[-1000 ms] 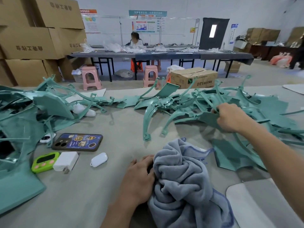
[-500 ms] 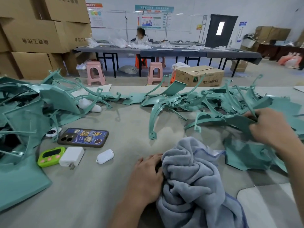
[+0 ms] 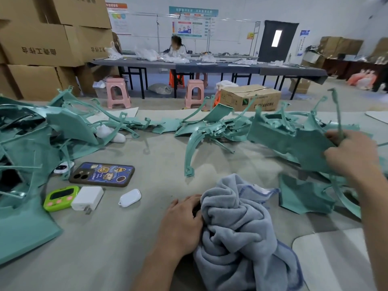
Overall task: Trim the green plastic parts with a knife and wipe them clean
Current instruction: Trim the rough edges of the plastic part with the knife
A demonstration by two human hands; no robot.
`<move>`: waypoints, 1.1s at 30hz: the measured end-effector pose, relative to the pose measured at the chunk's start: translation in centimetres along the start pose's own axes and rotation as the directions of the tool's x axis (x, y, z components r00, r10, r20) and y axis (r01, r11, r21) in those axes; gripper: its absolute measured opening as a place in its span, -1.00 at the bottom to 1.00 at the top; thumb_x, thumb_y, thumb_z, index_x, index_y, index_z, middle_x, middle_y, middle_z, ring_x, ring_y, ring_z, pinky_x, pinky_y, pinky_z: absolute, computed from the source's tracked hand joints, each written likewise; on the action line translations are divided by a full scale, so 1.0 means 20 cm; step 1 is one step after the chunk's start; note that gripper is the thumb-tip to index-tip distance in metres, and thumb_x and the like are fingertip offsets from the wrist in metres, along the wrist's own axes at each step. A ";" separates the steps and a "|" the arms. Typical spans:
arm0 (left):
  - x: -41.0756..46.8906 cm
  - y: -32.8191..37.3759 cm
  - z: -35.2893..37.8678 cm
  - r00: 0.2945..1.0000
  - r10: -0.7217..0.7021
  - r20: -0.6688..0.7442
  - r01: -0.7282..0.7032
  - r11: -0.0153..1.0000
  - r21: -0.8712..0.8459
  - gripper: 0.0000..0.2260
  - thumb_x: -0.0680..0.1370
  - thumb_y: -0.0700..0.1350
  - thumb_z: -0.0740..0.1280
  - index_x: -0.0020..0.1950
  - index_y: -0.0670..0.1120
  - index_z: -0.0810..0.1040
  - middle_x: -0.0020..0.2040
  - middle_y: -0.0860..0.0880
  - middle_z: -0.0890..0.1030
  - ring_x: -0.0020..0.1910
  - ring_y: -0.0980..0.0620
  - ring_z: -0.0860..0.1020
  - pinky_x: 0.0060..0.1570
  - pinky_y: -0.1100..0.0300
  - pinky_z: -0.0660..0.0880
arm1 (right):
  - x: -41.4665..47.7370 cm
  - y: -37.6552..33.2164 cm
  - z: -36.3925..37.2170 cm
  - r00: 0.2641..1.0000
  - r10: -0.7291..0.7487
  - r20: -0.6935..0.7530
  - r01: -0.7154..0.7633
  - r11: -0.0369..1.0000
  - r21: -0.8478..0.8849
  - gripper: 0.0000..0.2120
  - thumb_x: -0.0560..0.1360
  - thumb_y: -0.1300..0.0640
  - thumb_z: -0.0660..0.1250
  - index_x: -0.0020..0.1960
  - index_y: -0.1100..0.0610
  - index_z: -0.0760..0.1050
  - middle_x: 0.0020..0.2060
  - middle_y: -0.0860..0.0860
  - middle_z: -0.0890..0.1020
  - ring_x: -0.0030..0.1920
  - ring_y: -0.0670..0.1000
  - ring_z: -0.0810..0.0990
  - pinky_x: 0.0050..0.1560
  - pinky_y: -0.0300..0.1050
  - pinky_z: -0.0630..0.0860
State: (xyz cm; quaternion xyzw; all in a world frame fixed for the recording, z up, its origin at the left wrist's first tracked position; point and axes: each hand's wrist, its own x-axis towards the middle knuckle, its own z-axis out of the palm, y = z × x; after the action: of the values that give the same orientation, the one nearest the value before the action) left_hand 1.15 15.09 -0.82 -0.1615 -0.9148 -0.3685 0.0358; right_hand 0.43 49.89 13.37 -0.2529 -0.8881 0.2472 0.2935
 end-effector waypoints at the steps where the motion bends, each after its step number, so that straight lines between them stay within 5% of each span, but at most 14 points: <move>1: 0.00 0.00 0.00 1.000 -0.004 -0.006 0.004 1.000 -0.002 -0.70 0.64 0.03 0.18 0.33 0.24 0.52 0.27 0.27 0.58 0.23 0.22 0.47 0.44 0.16 0.20 | 0.00 -0.01 -0.02 1.000 0.010 -0.026 -0.008 0.998 0.063 -0.53 0.36 0.45 0.35 0.12 0.03 0.68 -0.14 0.10 0.65 -0.12 0.16 0.59 -0.01 -0.07 0.52; 5: 0.00 0.01 0.00 1.000 0.002 -0.031 -0.002 1.000 -0.020 -0.71 0.63 0.01 0.21 0.30 0.25 0.54 0.23 0.27 0.60 0.03 0.44 0.38 0.35 0.21 0.28 | -0.09 -0.14 0.00 0.997 -0.077 0.023 0.071 0.979 0.189 -0.60 0.38 0.41 0.41 0.03 -0.05 0.66 -0.16 0.02 0.69 -0.12 0.08 0.63 -0.10 -0.20 0.51; 8: -0.01 0.01 0.00 0.999 0.006 -0.033 -0.007 0.999 -0.037 -0.72 0.63 -0.01 0.22 0.28 0.25 0.55 0.20 0.27 0.62 0.02 0.63 0.28 0.28 0.23 0.30 | -0.24 -0.32 0.19 0.977 -0.197 0.081 0.171 0.953 0.250 -0.55 0.42 0.41 0.41 0.21 0.03 0.67 0.00 0.02 0.72 -0.01 -0.01 0.64 0.16 -0.15 0.55; 11: -0.01 0.01 0.00 1.000 -0.003 -0.031 0.002 0.999 -0.042 -0.70 0.62 -0.03 0.24 0.28 0.27 0.54 0.20 0.30 0.61 0.08 0.41 0.40 0.30 0.27 0.28 | -0.43 -0.51 0.43 0.926 -0.370 0.075 0.317 0.870 0.379 -0.58 0.43 0.41 0.37 0.15 0.02 0.69 -0.14 -0.16 0.66 -0.19 -0.25 0.53 -0.01 -0.44 0.45; 13: 0.00 0.00 -0.01 1.000 -0.021 -0.019 0.020 0.999 -0.047 -0.73 0.60 -0.04 0.24 0.24 0.24 0.57 0.17 0.24 0.64 0.10 0.23 0.47 0.26 0.21 0.36 | -0.50 -0.58 0.60 0.823 -0.517 0.236 0.408 0.827 0.388 -0.68 0.47 0.30 0.40 0.13 -0.03 0.66 -0.20 -0.23 0.64 -0.26 -0.24 0.55 -0.13 -0.31 0.42; 17: 0.00 -0.01 -0.02 0.998 -0.052 -0.021 0.050 0.995 -0.081 -0.83 0.59 0.00 0.24 0.07 0.16 0.61 0.02 0.14 0.68 0.04 0.06 0.57 0.06 0.02 0.51 | -0.54 -0.59 0.81 0.560 -0.491 0.667 0.517 0.837 0.182 -0.40 0.49 -0.06 0.47 0.49 0.00 0.42 0.34 0.02 0.57 0.30 0.07 0.52 0.28 -0.12 0.40; 22: 0.01 0.00 -0.02 0.999 -0.037 -0.029 0.035 0.998 -0.053 -0.74 0.54 0.08 0.20 0.15 0.20 0.61 0.10 0.20 0.67 0.10 0.09 0.55 0.11 0.08 0.49 | -0.53 -0.48 0.78 0.701 -0.527 0.480 0.410 0.849 0.334 -0.82 0.35 0.01 0.54 -0.07 -0.01 0.65 -0.25 -0.06 0.68 -0.21 -0.03 0.60 -0.19 -0.17 0.50; 24: 0.01 -0.01 -0.01 0.999 -0.045 -0.028 0.043 0.998 -0.048 -0.76 0.57 0.01 0.25 0.17 0.19 0.62 0.12 0.18 0.67 0.12 0.08 0.55 0.13 0.08 0.49 | -0.51 -0.48 0.74 0.735 -0.454 0.504 0.274 0.878 0.393 -0.86 0.34 -0.03 0.58 -0.18 -0.04 0.66 -0.33 -0.12 0.67 -0.30 -0.13 0.58 -0.26 -0.27 0.46; 27: 0.00 -0.02 -0.01 0.998 -0.053 -0.024 0.051 0.998 -0.048 -0.73 0.60 0.00 0.23 0.23 0.25 0.59 0.15 0.22 0.66 0.14 0.12 0.52 0.18 0.10 0.46 | -0.45 -0.51 0.67 0.759 -0.421 0.497 0.193 0.874 0.446 -0.83 0.50 0.05 0.46 -0.27 0.01 0.64 -0.47 -0.14 0.58 -0.45 -0.17 0.42 -0.32 -0.18 0.41; 30: 0.00 -0.02 -0.01 0.999 -0.046 -0.027 0.045 0.998 -0.054 -0.72 0.61 0.01 0.21 0.23 0.28 0.58 0.14 0.24 0.65 0.14 0.15 0.51 0.20 0.10 0.46 | -0.42 -0.54 0.54 0.863 -0.385 0.328 0.210 0.863 0.460 -0.73 0.61 0.14 0.31 -0.25 0.08 0.61 -0.47 -0.13 0.56 -0.48 -0.14 0.36 -0.38 -0.16 0.35; 33: -0.02 -0.01 -0.01 0.999 -0.032 -0.037 0.029 0.997 -0.074 -0.75 0.61 0.03 0.20 0.19 0.28 0.59 0.08 0.24 0.66 0.09 0.17 0.51 0.14 0.10 0.49 | -0.38 -0.58 0.37 0.954 -0.219 0.203 0.007 0.694 0.720 -0.69 0.68 0.15 0.22 -0.15 0.12 0.65 -0.25 -0.06 0.72 -0.26 0.07 0.63 -0.18 0.00 0.59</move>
State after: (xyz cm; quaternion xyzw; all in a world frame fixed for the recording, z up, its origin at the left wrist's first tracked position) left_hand 1.39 14.80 -0.85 -0.1416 -0.9021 -0.4055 0.0415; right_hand -2.48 34.57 11.96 -0.0278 -0.7689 0.5844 0.2577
